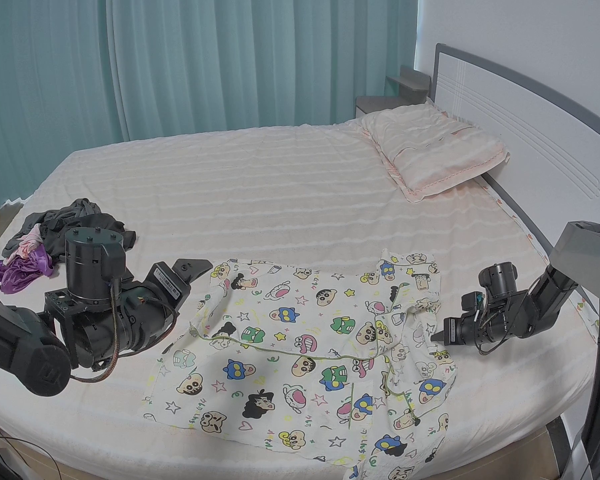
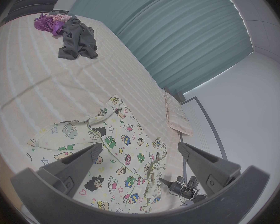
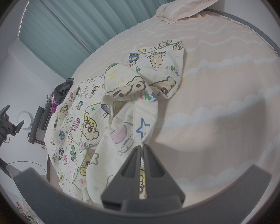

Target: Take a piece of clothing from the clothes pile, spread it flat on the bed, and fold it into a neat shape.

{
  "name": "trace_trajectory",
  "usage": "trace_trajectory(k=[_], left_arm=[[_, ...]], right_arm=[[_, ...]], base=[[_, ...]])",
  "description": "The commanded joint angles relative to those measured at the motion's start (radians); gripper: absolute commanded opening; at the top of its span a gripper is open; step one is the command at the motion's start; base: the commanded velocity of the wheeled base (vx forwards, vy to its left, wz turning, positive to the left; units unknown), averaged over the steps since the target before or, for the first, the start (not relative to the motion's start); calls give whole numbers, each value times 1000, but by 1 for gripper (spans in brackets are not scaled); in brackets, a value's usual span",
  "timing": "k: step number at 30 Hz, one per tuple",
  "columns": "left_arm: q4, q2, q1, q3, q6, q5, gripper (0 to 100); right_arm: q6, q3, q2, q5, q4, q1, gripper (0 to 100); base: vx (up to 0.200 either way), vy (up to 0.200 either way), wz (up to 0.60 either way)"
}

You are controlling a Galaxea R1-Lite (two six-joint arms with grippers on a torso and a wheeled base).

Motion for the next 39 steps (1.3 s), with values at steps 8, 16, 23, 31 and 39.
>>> trace_trajectory(k=[8, 16, 23, 31, 39], left_arm=[[0, 1, 0, 0, 0, 2, 100], [0, -1, 0, 0, 2, 2, 100], [0, -1, 0, 0, 2, 2, 100], [0, -1, 0, 2, 2, 2, 100], [0, 1, 0, 0, 2, 2, 100]], right_arm=[[0, 38, -64, 0, 3, -58, 0], [-12, 55, -82, -29, 6, -143, 0], [-15, 58, -87, -20, 1, -172, 0], [-35, 77, -84, 14, 0, -134, 100], [-35, 67, -44, 14, -5, -72, 100]], base=[[0, 0, 0], [0, 0, 0], [0, 0, 0], [0, 0, 0], [0, 0, 0]])
